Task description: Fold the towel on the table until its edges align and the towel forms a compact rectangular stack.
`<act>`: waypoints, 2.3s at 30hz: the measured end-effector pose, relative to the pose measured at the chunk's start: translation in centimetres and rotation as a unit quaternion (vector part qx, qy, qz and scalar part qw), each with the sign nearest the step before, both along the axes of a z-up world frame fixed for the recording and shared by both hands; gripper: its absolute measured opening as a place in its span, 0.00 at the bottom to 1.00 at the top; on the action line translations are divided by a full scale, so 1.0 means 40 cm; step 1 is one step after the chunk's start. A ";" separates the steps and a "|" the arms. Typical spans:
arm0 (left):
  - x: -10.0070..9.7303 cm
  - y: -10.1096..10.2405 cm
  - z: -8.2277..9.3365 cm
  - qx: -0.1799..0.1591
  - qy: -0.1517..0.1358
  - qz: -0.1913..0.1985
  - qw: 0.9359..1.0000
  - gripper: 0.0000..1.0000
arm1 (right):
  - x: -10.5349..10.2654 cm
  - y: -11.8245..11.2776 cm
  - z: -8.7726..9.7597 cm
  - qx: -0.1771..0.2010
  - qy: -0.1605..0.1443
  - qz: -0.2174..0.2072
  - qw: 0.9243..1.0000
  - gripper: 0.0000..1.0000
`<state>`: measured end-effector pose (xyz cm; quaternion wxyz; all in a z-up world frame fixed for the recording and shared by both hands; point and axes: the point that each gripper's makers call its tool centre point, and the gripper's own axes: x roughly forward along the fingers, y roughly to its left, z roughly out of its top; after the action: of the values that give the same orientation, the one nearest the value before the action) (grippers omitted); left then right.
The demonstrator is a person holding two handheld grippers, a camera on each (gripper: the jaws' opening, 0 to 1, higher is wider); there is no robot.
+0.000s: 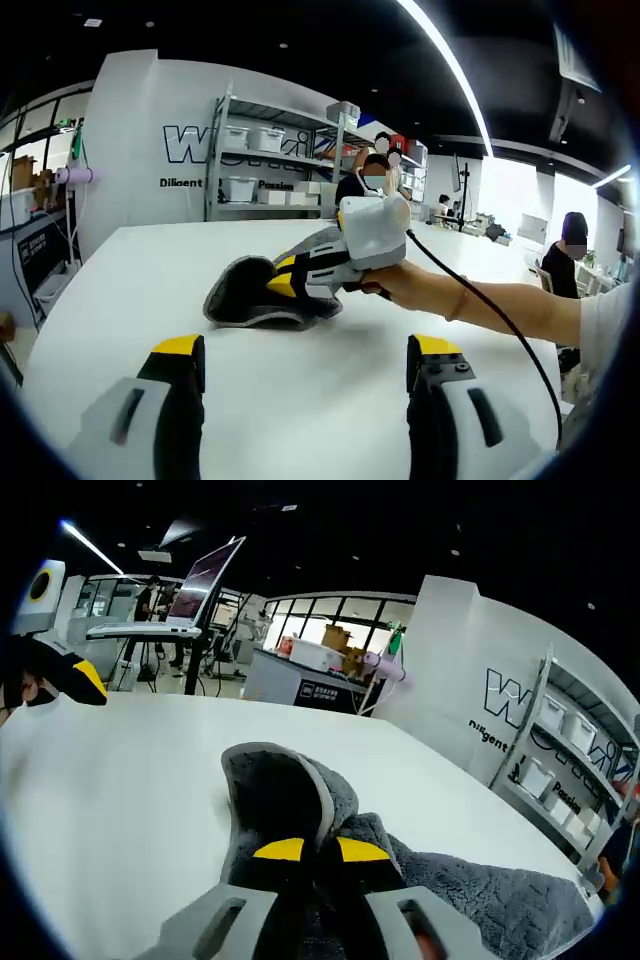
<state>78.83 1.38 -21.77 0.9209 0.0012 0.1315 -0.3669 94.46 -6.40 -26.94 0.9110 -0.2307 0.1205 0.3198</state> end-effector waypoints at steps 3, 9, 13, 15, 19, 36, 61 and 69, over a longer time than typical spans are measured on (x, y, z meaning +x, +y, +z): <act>0.002 0.001 0.000 0.000 0.001 0.001 1.000 0.87 | -0.004 0.004 -0.010 -0.004 0.000 0.002 1.000 0.10; 0.003 0.002 -0.001 0.003 0.001 0.001 1.000 0.87 | -0.007 0.003 -0.029 -0.004 0.014 0.001 1.000 0.14; 0.001 0.003 -0.001 0.002 0.001 0.002 1.000 0.87 | -0.018 0.004 -0.010 0.003 0.010 0.001 1.000 0.19; 0.001 0.003 0.000 0.002 0.000 0.002 1.000 0.87 | -0.022 0.001 0.001 0.006 0.009 0.001 1.000 0.22; 0.000 0.005 0.001 0.000 0.001 0.004 1.000 0.87 | -0.037 -0.009 0.019 0.020 0.011 0.001 1.000 0.30; 0.008 0.009 -0.003 0.000 0.003 0.012 1.000 0.87 | -0.198 -0.158 0.056 0.024 0.002 0.027 0.999 0.51; 0.009 0.013 -0.022 0.002 0.014 0.017 1.000 0.87 | -0.459 -0.331 0.095 0.066 0.010 0.010 0.998 0.99; 0.012 0.020 -0.016 0.000 0.011 0.023 1.000 0.88 | -0.493 -0.399 0.080 0.101 0.027 -0.021 0.994 0.99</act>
<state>79.30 2.19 -22.40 0.9276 -0.0059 0.1419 -0.3455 74.75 -22.34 -23.74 0.9326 -0.1260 0.1171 0.3174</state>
